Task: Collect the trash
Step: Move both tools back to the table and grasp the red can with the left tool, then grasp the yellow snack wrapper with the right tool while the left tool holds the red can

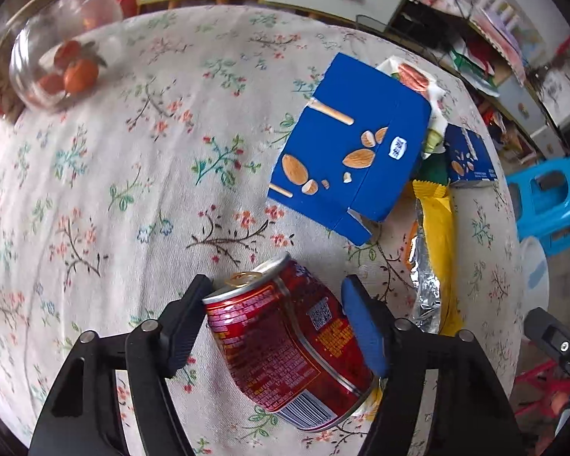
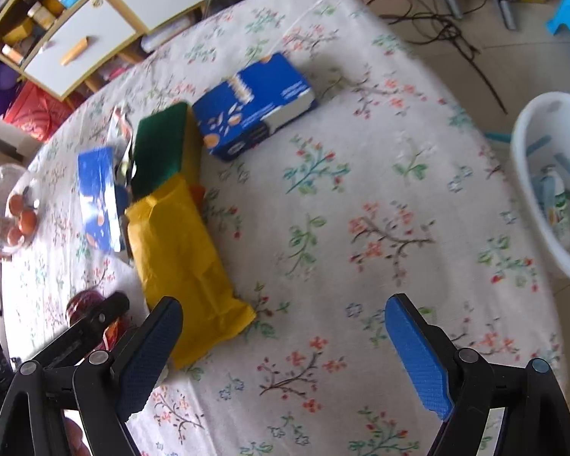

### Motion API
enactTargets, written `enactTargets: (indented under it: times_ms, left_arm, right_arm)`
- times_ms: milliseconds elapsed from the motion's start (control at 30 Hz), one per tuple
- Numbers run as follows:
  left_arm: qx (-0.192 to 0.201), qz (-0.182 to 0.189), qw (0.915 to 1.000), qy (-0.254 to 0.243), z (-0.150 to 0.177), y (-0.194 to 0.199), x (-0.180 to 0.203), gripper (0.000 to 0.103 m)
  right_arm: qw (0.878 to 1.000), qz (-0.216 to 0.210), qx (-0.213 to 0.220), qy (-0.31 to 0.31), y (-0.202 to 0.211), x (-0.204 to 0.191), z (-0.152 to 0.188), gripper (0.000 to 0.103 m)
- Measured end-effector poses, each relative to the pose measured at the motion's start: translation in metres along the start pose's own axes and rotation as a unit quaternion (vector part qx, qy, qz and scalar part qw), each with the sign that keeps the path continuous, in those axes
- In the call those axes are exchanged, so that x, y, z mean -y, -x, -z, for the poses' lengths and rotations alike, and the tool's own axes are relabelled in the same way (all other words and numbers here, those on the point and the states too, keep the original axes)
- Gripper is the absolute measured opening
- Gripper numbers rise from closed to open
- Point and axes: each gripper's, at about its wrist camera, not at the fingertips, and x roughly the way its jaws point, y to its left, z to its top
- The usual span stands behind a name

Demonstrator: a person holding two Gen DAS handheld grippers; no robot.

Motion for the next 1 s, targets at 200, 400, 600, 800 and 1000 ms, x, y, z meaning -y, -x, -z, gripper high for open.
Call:
enactTargets:
  times_ms: [200, 400, 600, 800, 1000]
  left_arm:
    - [0.002, 0.032, 0.9993, 0.019, -0.003, 0.016, -0.023, 0.063]
    - [0.028, 0.036, 0.9987, 0.024, 0.001, 0.041, -0.044, 0.063]
    - [0.041, 0.048, 0.9977, 0.025, 0.009, 0.062, -0.062, 0.061]
    - [0.059, 0.043, 0.9973, 0.009, 0.018, 0.078, -0.068, 0.059]
    - [0.069, 0.044, 0.9966, 0.010, 0.023, 0.090, -0.079, 0.058]
  right_arm:
    - [0.998, -0.036, -0.036, 0.024, -0.021, -0.020, 0.007, 0.090]
    - [0.996, -0.047, -0.065, 0.040, -0.043, -0.035, 0.013, 0.090]
    - [0.995, -0.029, -0.067, 0.069, -0.059, -0.055, 0.014, 0.090]
    - [0.993, 0.014, -0.069, 0.096, -0.077, -0.069, 0.018, 0.067]
    - [0.993, -0.024, -0.074, 0.087, -0.071, -0.065, 0.014, 0.027]
